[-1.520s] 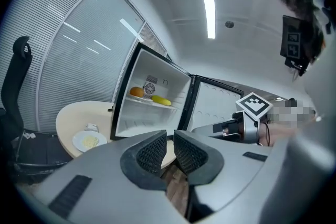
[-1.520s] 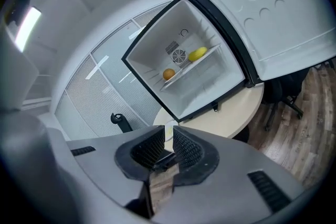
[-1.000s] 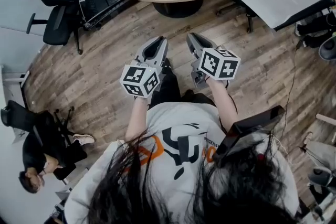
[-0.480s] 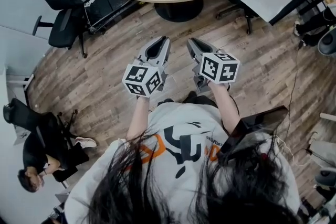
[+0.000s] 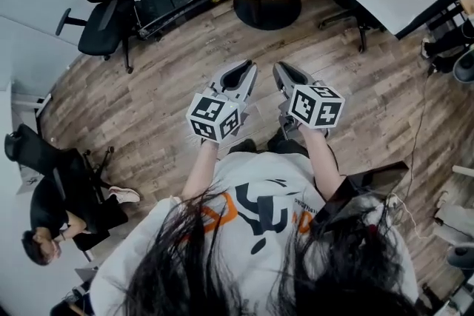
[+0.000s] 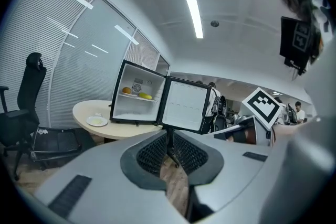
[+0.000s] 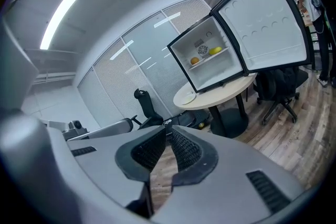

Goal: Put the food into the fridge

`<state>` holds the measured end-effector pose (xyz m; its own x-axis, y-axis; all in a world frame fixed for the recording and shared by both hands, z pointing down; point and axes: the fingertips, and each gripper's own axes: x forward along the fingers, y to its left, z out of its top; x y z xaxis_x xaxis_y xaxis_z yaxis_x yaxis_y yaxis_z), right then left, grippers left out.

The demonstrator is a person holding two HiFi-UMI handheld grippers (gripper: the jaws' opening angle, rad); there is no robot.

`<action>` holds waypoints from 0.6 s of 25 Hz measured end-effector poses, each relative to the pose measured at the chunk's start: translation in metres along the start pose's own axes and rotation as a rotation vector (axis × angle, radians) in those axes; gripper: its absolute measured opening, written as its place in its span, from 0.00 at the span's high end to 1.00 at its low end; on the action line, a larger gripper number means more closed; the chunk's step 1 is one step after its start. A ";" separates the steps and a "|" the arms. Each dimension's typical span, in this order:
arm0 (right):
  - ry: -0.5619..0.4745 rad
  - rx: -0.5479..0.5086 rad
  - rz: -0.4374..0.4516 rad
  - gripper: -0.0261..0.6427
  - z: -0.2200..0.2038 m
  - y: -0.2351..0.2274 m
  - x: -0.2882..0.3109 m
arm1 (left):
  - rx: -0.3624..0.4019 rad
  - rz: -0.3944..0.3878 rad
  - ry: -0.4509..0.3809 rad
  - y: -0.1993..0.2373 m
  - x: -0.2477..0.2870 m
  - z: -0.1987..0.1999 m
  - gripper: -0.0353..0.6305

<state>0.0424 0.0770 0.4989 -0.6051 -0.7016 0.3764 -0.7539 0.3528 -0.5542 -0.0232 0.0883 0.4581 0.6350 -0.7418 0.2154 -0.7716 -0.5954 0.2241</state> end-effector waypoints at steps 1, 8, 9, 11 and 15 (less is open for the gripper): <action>0.002 -0.002 -0.003 0.89 -0.005 0.005 0.001 | -0.003 -0.003 0.002 0.002 -0.006 -0.003 0.87; 0.014 0.000 -0.018 0.89 -0.033 0.028 0.003 | -0.013 -0.011 0.013 0.013 -0.037 -0.017 0.87; 0.013 0.000 -0.022 0.89 -0.034 0.029 0.003 | -0.013 -0.013 0.012 0.013 -0.040 -0.017 0.87; 0.012 -0.002 -0.030 0.89 -0.036 0.031 0.003 | -0.014 -0.017 0.010 0.013 -0.043 -0.018 0.87; 0.014 -0.007 -0.039 0.89 -0.037 0.032 0.004 | -0.014 -0.020 0.012 0.015 -0.047 -0.019 0.88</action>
<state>0.0065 0.1086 0.5104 -0.5789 -0.7059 0.4081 -0.7787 0.3302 -0.5335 -0.0636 0.1197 0.4693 0.6509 -0.7259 0.2222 -0.7580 -0.6059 0.2414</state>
